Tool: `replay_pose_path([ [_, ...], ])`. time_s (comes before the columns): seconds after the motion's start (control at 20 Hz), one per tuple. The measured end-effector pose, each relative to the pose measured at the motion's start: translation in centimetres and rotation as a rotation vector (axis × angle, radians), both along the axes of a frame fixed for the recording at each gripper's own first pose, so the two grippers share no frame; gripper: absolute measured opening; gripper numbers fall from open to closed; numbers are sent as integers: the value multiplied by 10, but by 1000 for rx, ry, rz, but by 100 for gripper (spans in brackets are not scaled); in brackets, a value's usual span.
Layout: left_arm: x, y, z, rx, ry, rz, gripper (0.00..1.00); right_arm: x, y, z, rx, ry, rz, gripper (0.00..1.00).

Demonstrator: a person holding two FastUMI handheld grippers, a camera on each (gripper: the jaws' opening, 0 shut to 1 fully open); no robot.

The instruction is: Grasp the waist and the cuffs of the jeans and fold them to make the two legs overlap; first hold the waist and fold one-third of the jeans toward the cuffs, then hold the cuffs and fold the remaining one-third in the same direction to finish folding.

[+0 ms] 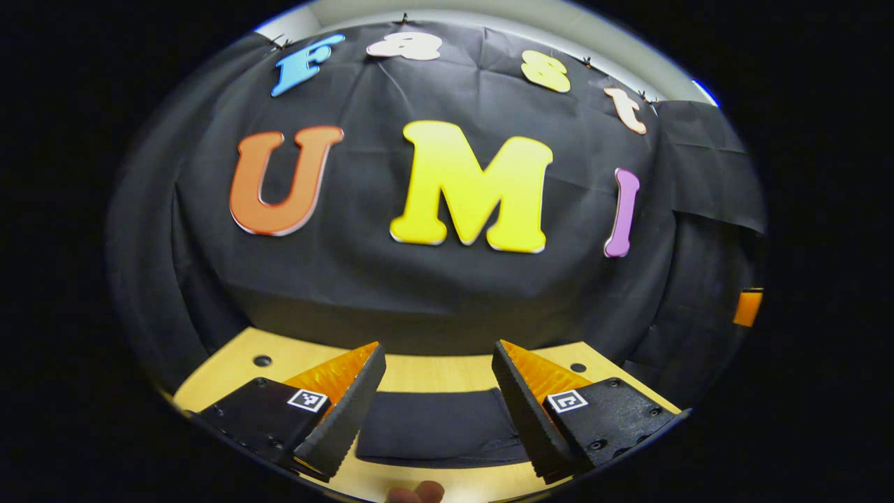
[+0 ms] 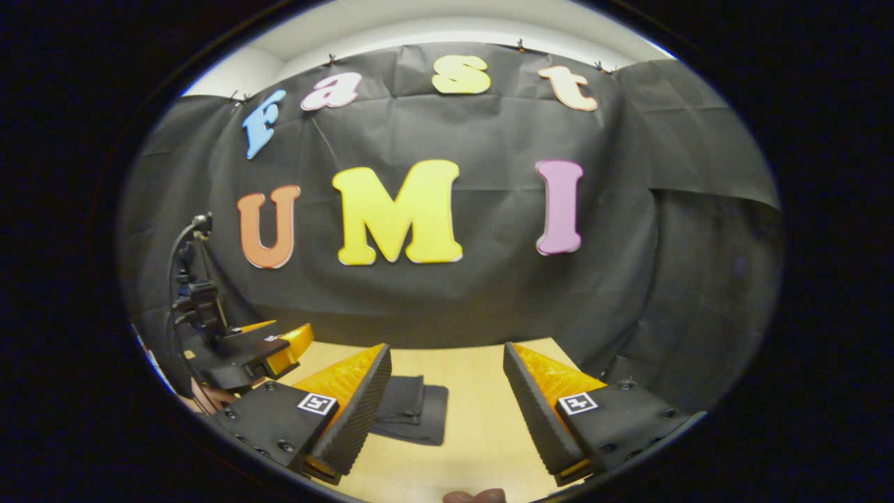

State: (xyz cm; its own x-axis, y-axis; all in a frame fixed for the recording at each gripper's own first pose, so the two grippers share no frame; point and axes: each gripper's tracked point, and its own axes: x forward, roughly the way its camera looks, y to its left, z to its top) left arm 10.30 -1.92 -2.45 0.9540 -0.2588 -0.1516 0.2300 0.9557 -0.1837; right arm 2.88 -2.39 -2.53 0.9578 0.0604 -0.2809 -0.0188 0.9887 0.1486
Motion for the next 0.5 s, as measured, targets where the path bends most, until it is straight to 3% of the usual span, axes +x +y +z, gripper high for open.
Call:
replay_pose_path([
  [0.25,-40,59,65,26,-83,68,98,9,39,20,13,-81,15,99],
  [0.5,-80,90,69,6,-82,97,98,-5,61,19,-8,-83,-3,99],
])
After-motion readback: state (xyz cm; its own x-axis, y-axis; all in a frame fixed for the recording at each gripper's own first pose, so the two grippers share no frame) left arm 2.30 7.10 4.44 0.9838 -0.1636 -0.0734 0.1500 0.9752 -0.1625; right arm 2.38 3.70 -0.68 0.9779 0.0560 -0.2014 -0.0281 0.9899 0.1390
